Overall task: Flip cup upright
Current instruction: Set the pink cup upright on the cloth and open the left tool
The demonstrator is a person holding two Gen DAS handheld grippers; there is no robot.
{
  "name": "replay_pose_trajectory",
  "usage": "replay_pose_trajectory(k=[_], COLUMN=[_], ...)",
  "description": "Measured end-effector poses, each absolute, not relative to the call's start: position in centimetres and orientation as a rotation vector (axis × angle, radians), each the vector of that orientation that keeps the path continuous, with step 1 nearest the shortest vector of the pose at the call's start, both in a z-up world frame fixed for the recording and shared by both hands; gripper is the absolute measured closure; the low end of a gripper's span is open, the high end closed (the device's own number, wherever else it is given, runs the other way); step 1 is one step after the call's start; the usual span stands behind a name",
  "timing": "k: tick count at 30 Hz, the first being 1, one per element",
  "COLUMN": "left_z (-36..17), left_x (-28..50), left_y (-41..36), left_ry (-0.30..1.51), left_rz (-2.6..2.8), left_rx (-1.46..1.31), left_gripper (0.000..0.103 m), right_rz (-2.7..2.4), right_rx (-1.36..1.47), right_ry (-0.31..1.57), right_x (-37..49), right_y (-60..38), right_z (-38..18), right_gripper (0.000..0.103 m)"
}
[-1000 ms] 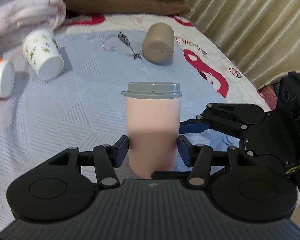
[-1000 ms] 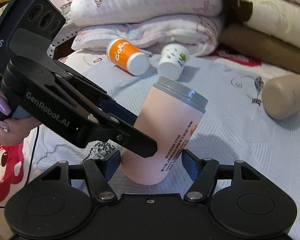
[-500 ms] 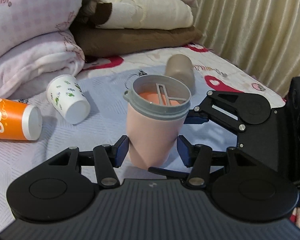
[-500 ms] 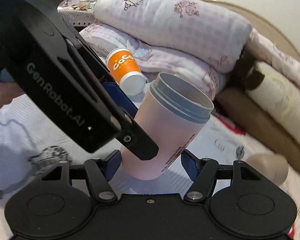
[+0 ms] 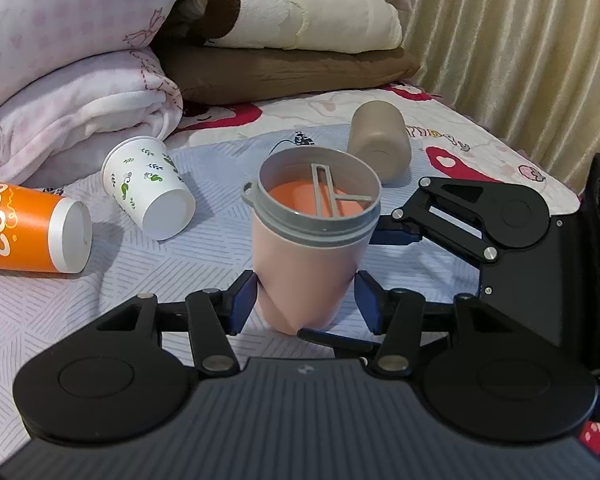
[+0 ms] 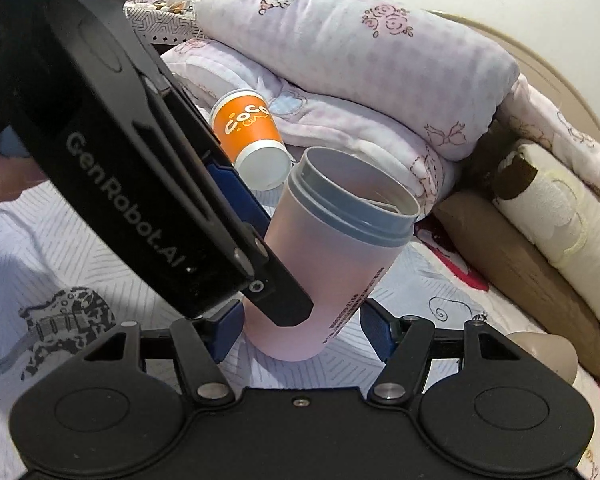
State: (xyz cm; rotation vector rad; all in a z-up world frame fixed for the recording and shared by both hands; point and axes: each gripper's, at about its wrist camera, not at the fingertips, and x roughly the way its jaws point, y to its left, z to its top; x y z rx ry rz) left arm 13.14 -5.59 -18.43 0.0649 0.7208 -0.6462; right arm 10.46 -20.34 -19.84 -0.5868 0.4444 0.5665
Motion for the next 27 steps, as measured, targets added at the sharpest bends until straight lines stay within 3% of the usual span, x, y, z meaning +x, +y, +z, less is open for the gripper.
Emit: replay_pose_trajectory(k=[20,27], left_z=[-17.8,-15.7], left_x=[13.0,12.1], left_y=[-5.3,-4.0], left_ry=[0.774,0.811], left_rz=[-0.653,-0.582], left_rx=[0.041,0.02], left_gripper=[0.042,0.041], right_rz=[0.568,0.511], right_rx=[-0.51,-0.407], right_ry=[0.489,0.584], right_x=[10.9,10.3], right_y=[-21.1,-23.1], right_z=[-18.8,-18.0], right_gripper=[0.032,0.029])
